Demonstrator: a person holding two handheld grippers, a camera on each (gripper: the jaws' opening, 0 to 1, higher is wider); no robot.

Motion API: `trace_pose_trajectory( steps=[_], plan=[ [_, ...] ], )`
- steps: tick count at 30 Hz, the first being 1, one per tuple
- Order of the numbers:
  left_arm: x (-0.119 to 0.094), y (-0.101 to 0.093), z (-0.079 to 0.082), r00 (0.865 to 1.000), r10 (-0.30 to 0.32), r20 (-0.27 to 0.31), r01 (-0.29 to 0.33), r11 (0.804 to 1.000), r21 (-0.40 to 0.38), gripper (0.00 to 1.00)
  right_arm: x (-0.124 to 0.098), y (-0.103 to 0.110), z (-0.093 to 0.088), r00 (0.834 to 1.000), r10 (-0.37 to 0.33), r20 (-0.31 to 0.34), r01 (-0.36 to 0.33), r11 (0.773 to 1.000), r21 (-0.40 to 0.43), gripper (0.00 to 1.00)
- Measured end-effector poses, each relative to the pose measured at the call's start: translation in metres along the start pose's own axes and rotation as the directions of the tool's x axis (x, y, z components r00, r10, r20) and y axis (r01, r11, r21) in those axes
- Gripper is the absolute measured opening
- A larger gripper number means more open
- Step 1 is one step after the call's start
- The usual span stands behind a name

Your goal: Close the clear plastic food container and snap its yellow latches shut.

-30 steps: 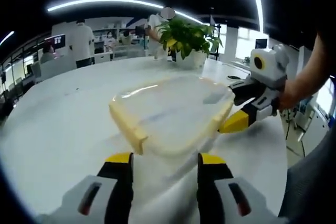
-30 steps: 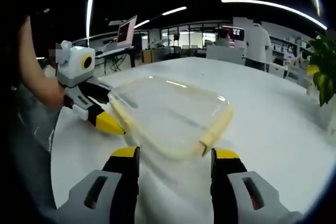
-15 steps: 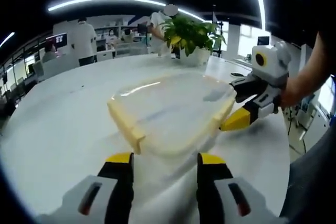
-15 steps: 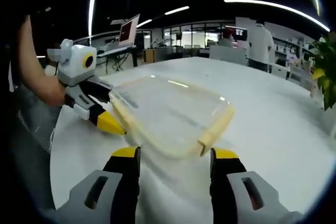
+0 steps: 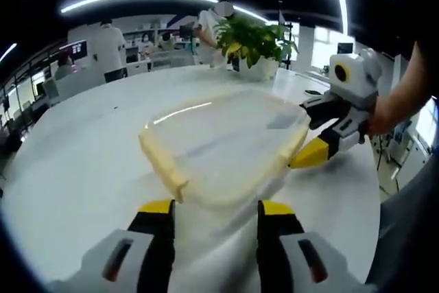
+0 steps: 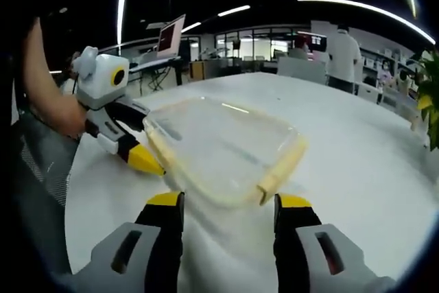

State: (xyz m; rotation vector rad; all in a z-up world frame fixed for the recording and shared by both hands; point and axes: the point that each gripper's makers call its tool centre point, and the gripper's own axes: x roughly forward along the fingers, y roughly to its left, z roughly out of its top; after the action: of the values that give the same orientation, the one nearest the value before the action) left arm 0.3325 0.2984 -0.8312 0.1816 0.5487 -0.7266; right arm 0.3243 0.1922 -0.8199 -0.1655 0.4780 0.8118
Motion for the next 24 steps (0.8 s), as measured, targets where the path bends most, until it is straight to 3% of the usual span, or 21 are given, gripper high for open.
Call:
trace_pose_trajectory(
  steps=[24],
  plan=[
    [-0.017, 0.063, -0.012, 1.000, -0.017, -0.009, 0.016, 0.999, -0.031, 0.42, 0.056, 0.024, 0.029, 0.999, -0.046, -0.012, 0.046, 0.999, 0.022, 0.52]
  ],
)
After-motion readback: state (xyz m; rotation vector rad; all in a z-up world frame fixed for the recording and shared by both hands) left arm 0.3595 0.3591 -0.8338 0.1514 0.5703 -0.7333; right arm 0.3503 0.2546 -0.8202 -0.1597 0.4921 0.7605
